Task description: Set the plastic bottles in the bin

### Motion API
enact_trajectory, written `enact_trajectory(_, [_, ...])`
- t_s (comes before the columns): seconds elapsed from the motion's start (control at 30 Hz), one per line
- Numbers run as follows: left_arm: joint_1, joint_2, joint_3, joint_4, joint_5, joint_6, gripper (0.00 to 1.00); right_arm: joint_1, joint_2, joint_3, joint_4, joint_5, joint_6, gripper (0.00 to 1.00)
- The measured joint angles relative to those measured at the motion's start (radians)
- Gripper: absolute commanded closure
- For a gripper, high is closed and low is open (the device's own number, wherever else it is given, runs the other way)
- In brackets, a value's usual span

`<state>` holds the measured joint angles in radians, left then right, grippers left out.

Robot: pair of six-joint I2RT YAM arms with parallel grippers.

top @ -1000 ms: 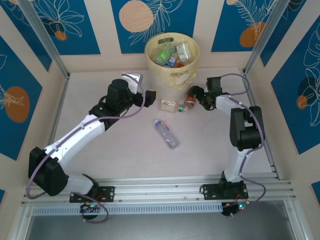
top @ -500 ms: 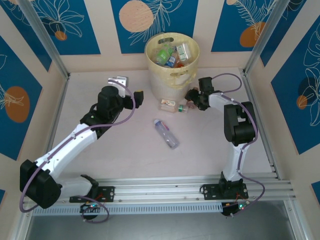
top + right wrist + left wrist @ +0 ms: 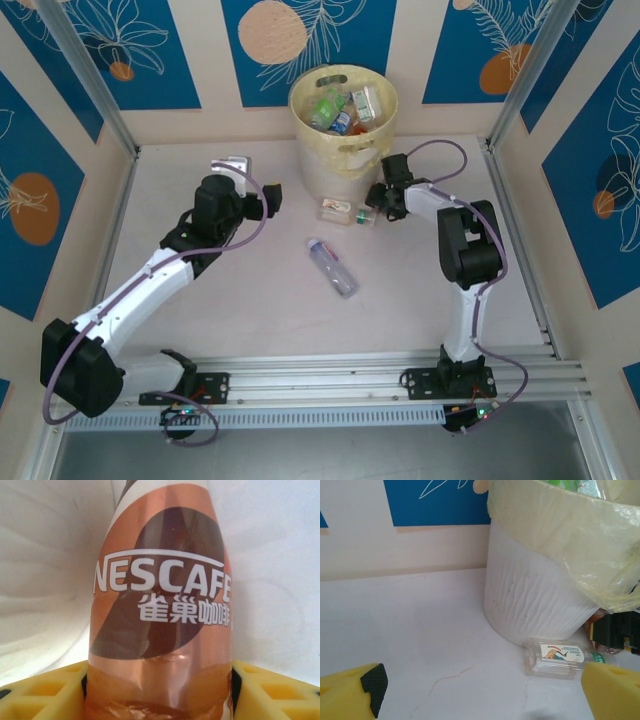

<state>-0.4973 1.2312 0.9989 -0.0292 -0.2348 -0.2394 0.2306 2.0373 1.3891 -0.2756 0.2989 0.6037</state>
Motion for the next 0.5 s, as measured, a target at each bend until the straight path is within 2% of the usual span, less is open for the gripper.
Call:
enact_trajectory(0.17, [0.016,0.0,-0.009,0.0,-0.002,-0.02,0.0,-0.015,-0.096,-0.138,0.077,0.014,-0.019,0.56])
enact_trajectory(0.5, [0.039,0.0,-0.017,0.0,-0.003,-0.048,0.0,-0.042,-0.33,-0.333,0.27,0.019,-0.046,0.7])
